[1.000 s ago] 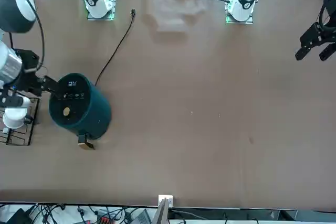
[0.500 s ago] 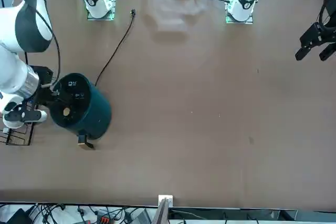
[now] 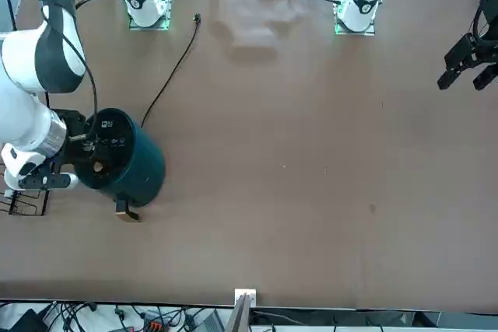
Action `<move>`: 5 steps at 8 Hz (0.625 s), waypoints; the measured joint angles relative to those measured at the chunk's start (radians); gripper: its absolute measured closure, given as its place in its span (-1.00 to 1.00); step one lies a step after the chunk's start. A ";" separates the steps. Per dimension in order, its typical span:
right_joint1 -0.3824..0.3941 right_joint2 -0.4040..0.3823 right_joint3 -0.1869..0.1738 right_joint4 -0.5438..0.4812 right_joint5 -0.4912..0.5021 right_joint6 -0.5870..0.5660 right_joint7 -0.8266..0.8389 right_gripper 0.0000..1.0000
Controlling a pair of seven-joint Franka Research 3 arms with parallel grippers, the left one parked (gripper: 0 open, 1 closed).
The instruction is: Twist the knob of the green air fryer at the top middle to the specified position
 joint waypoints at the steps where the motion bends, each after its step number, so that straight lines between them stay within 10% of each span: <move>1: 0.001 0.002 0.000 0.000 0.000 0.000 0.000 -0.95; 5: 0.004 0.004 0.000 0.000 0.000 -0.001 0.000 -0.64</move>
